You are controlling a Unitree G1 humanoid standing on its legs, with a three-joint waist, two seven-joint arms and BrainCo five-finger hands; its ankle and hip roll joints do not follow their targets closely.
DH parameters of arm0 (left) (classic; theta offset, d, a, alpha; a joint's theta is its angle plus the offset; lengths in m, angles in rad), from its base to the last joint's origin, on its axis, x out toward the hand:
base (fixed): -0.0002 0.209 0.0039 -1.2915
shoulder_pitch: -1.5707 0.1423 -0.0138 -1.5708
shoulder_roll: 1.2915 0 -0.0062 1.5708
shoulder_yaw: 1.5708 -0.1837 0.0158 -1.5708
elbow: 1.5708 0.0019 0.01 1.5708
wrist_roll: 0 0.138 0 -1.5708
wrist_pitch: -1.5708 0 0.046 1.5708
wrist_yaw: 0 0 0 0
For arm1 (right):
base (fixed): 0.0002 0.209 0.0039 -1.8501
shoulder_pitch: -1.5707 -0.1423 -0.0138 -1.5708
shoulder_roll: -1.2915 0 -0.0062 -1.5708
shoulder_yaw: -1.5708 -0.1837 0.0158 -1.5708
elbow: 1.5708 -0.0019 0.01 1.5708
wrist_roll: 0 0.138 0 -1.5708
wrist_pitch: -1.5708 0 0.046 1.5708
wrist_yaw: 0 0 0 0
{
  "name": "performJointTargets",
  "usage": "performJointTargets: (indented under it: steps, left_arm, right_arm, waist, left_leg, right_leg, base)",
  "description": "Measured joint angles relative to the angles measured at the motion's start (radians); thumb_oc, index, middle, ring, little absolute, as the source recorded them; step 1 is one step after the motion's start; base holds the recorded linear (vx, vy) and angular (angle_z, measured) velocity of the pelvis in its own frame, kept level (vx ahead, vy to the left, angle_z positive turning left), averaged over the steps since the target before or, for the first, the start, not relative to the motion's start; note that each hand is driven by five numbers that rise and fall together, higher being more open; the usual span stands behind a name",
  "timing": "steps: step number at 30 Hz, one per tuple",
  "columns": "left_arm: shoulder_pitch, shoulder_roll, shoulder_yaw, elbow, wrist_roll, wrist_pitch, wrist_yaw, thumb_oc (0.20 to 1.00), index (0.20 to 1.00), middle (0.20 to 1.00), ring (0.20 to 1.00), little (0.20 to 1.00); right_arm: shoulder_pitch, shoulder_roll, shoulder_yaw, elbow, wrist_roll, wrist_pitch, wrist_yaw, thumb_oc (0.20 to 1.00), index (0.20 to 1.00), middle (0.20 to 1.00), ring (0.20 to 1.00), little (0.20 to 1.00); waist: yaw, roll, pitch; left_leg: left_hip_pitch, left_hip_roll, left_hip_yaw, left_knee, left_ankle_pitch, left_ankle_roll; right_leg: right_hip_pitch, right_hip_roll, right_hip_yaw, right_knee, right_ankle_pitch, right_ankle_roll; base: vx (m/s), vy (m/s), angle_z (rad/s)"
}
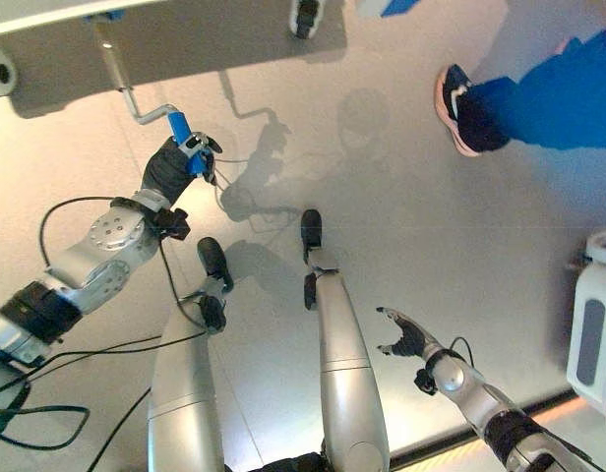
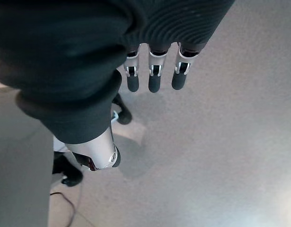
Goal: Raise the hospital bed
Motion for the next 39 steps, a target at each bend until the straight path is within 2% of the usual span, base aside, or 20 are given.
performJointTargets:
  steps: [1, 2, 3, 5, 6, 7, 10, 16, 20, 23, 26, 27, 31, 33, 35, 39]
  left_arm:
    - [0.015, 0.017, 0.014, -0.015, -0.002, 0.0, -0.007, 0.2, 0.2, 0.2, 0.2, 0.2]
    - [0.108, 0.073, 0.099, -0.088, -0.017, 0.001, -0.02, 0.2, 0.2, 0.2, 0.2, 0.2]
    - [0.16, 0.099, 0.142, -0.101, -0.034, 0.0, -0.028, 0.2, 0.2, 0.2, 0.2, 0.2]
    - [0.212, 0.116, 0.183, -0.106, -0.038, 0.0, -0.035, 0.2, 0.2, 0.2, 0.2, 0.2]
    - [0.277, 0.114, 0.273, -0.114, -0.045, 0.004, -0.045, 0.2, 0.2, 0.2, 0.2, 0.2]
    - [0.297, 0.116, 0.282, -0.114, -0.047, 0.005, -0.046, 0.2, 0.2, 0.2, 0.2, 0.2]
    - [0.422, 0.061, 0.428, -0.124, -0.047, 0.009, -0.064, 0.2, 0.2, 0.2, 0.2, 0.2]
    - [0.46, 0.027, 0.461, -0.123, -0.047, 0.01, -0.066, 0.2, 0.2, 0.2, 0.2, 0.2]
    - [0.466, -0.057, 0.491, -0.071, -0.025, -0.003, -0.066, 0.2, 0.2, 0.2, 0.2, 0.2]
    - [0.44, -0.113, 0.496, 0.009, 0.014, -0.041, -0.053, 0.2, 0.2, 0.2, 0.2, 0.2]
    - [0.409, -0.126, 0.496, 0.07, 0.055, -0.061, -0.031, 0.2, 0.2, 0.2, 0.2, 0.2]
    - [0.371, -0.157, 0.494, 0.129, 0.088, -0.08, -0.023, 0.2, 0.2, 0.2, 0.2, 0.2]
    - [0.276, -0.198, 0.486, 0.279, 0.155, -0.091, 0.018, 0.2, 0.2, 0.2, 0.2, 0.2]
    - [0.264, -0.195, 0.486, 0.285, 0.171, -0.091, 0.028, 0.2, 0.2, 0.2, 0.2, 0.2]
    - [0.157, -0.215, 0.452, 0.43, 0.207, -0.098, 0.044, 0.2, 0.2, 0.2, 0.2, 0.2]
    - [0.047, -0.253, 0.434, 0.57, 0.207, -0.08, 0.069, 0.2, 0.2, 0.2, 0.2, 0.2]
  right_arm:
    - [-0.003, 0.007, -0.006, 0.01, -0.004, -0.001, 0.001, 1.0, 1.0, 1.0, 1.0, 1.0]
    - [0.0, 0.022, -0.033, 0.03, -0.008, -0.001, 0.0, 1.0, 1.0, 1.0, 1.0, 1.0]
    - [0.017, 0.023, -0.043, 0.038, -0.009, -0.001, 0.0, 1.0, 1.0, 1.0, 1.0, 1.0]
    - [0.021, 0.031, -0.043, 0.05, -0.014, -0.001, 0.006, 1.0, 1.0, 1.0, 1.0, 1.0]
    - [0.027, 0.044, -0.053, 0.052, -0.014, -0.001, 0.006, 1.0, 1.0, 1.0, 1.0, 1.0]
    - [0.029, 0.044, -0.054, 0.049, -0.014, -0.002, 0.008, 1.0, 1.0, 1.0, 1.0, 1.0]
    - [0.037, 0.054, -0.077, 0.037, -0.015, -0.006, 0.015, 1.0, 1.0, 1.0, 1.0, 1.0]
    - [0.051, 0.052, -0.083, 0.026, -0.014, -0.006, 0.016, 1.0, 1.0, 1.0, 1.0, 1.0]
    - [0.051, 0.038, -0.086, 0.004, -0.014, -0.006, 0.015, 1.0, 1.0, 1.0, 1.0, 1.0]
    - [0.052, 0.033, -0.089, -0.003, -0.013, -0.006, 0.014, 1.0, 1.0, 1.0, 1.0, 1.0]
    - [0.052, 0.032, -0.089, -0.014, -0.012, -0.006, 0.014, 1.0, 1.0, 1.0, 1.0, 1.0]
    - [0.052, 0.03, -0.089, -0.016, -0.012, -0.006, 0.013, 1.0, 1.0, 1.0, 1.0, 1.0]
    - [0.047, 0.029, -0.1, -0.028, -0.003, -0.006, 0.006, 1.0, 1.0, 1.0, 1.0, 1.0]
    - [0.047, 0.029, -0.106, -0.032, 0.006, -0.006, 0.005, 1.0, 1.0, 1.0, 1.0, 1.0]
    - [0.027, 0.021, -0.086, -0.049, 0.021, -0.006, 0.0, 1.0, 1.0, 1.0, 1.0, 1.0]
    - [-0.024, 0.016, -0.066, -0.083, 0.037, -0.007, -0.006, 1.0, 1.0, 1.0, 1.0, 1.0]
  waist:
    - [0.003, 0.002, 0.001]
    - [-0.001, 0.002, 0.002]
    - [0.011, 0.003, 0.002]
    - [0.015, 0.005, 0.003]
    - [0.009, 0.006, 0.004]
    - [0.009, 0.006, 0.004]
    - [-0.006, 0.014, 0.009]
    - [0.0, 0.018, 0.011]
    - [0.008, 0.02, 0.011]
    - [0.022, 0.024, 0.01]
    - [0.034, 0.026, 0.01]
    - [0.036, 0.029, 0.008]
    - [0.045, 0.029, 0.009]
    - [0.04, 0.029, 0.009]
    - [0.02, 0.022, 0.008]
    - [-0.015, 0.011, 0.007]
  left_leg:
    - [0.0, -0.001, -0.005, -0.003, 0.001, -0.001]
    - [0.0, -0.003, -0.013, -0.006, 0.002, -0.004]
    - [0.009, -0.005, -0.013, -0.008, 0.003, -0.006]
    - [0.019, -0.008, -0.021, -0.009, 0.002, -0.007]
    - [0.025, -0.01, -0.03, -0.009, 0.0, -0.009]
    - [0.027, -0.01, -0.031, -0.011, 0.0, -0.009]
    - [0.036, -0.015, -0.053, -0.007, -0.007, -0.019]
    - [0.061, -0.007, -0.065, -0.015, -0.017, -0.036]
    - [0.064, -0.002, -0.083, -0.009, -0.026, -0.048]
    - [0.05, 0.01, -0.088, 0.008, -0.036, -0.05]
    - [0.027, 0.023, -0.101, 0.024, -0.043, -0.051]
    - [0.011, 0.029, -0.106, 0.033, -0.045, -0.052]
    - [-0.061, 0.043, -0.12, 0.069, -0.052, -0.046]
    - [-0.086, 0.044, -0.125, 0.083, -0.055, -0.041]
    - [-0.119, 0.051, -0.126, 0.125, -0.073, -0.029]
    - [-0.189, 0.063, -0.127, 0.162, -0.079, -0.005]
  right_leg:
    - [0.001, -0.003, -0.005, 0.002, -0.001, -0.001]
    - [0.005, -0.007, -0.016, 0.004, -0.004, -0.007]
    - [0.011, -0.009, -0.021, 0.01, -0.007, -0.013]
    - [0.024, -0.014, -0.024, 0.013, -0.015, -0.013]
    - [0.035, -0.016, -0.035, 0.012, -0.021, -0.013]
    - [0.038, -0.018, -0.041, 0.013, -0.023, -0.013]
    - [0.053, -0.023, -0.057, 0.018, -0.036, -0.018]
    - [0.068, -0.027, -0.099, 0.039, -0.062, -0.045]
    - [0.08, -0.025, -0.121, 0.036, -0.067, -0.053]
    - [0.079, -0.012, -0.125, 0.028, -0.064, -0.055]
    - [0.075, 0.001, -0.131, 0.009, -0.061, -0.051]
    - [0.074, 0.01, -0.139, -0.009, -0.054, -0.048]
    - [0.036, 0.026, -0.153, -0.025, -0.027, -0.05]
    - [0.022, 0.026, -0.155, -0.026, -0.022, -0.046]
    - [0.016, 0.039, -0.154, -0.046, -0.007, -0.034]
    - [-0.013, 0.048, -0.151, -0.085, 0.036, -0.008]
  base:
    - [-0.04, -0.01, 0.13]
    - [-0.01, 0.004, 0.11]
    - [-0.01, 0.02, 0.12]
    - [-0.01, 0.032, 0.11]
    - [-0.01, 0.021, 0.11]
    - [0.0, 0.054, 0.13]
    - [0.01, 0.068, 0.03]
    - [0.01, 0.085, 0.0]
    - [0.02, 0.107, -0.01]
    - [0.02, 0.086, -0.07]
    - [0.02, 0.073, -0.08]
    - [0.02, 0.061, -0.09]
    - [0.02, 0.033, -0.07]
    - [0.04, 0.053, -0.07]
    - [0.06, 0.09, -0.18]
    - [0.04, 0.037, -0.15]
